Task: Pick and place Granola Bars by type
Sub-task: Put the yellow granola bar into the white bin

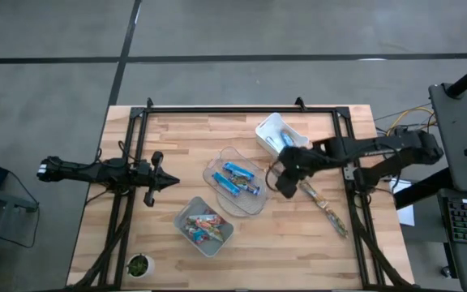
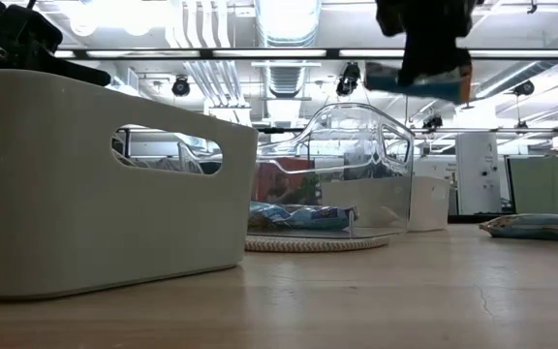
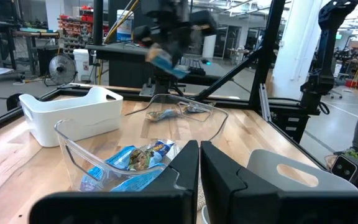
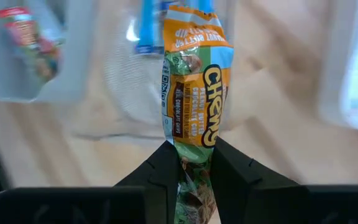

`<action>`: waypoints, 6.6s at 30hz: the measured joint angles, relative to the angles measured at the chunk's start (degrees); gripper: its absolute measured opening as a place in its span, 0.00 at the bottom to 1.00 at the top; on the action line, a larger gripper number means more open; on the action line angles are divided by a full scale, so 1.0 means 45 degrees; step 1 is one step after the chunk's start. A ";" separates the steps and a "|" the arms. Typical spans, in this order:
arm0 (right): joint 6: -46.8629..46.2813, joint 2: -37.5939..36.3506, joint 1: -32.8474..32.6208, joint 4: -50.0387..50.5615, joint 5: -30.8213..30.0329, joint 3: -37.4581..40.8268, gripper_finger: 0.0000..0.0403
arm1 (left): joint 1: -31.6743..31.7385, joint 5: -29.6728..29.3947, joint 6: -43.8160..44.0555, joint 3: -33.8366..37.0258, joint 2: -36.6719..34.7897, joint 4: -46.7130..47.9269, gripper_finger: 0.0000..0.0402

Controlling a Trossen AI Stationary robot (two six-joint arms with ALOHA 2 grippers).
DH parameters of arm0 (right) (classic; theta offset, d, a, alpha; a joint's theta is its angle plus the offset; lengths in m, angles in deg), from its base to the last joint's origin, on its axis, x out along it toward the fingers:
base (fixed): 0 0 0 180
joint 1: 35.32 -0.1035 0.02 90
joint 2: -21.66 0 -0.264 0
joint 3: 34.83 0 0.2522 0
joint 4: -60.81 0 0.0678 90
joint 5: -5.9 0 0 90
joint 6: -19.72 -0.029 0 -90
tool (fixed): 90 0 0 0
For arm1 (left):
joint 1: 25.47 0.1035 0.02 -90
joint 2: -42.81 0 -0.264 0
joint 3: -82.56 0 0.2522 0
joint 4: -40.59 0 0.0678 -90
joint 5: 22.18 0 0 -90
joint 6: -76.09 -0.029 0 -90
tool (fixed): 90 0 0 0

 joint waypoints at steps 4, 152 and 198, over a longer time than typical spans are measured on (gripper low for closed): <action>0.1074 0.0002 0.1193 0.0666 -0.0027 0.0000 0.17 | -0.0003 0.0002 0.0000 0.0003 -0.0003 0.0000 0.00; -0.2355 -0.2463 -0.2089 0.1435 0.1577 0.5084 0.32 | 0.0002 -0.0002 0.0000 -0.0001 -0.0002 0.0000 0.00; -0.2428 -0.0088 -0.1744 -0.1148 0.0361 0.7698 0.65 | 0.0002 0.0002 0.0000 0.0003 -0.0003 0.0000 0.00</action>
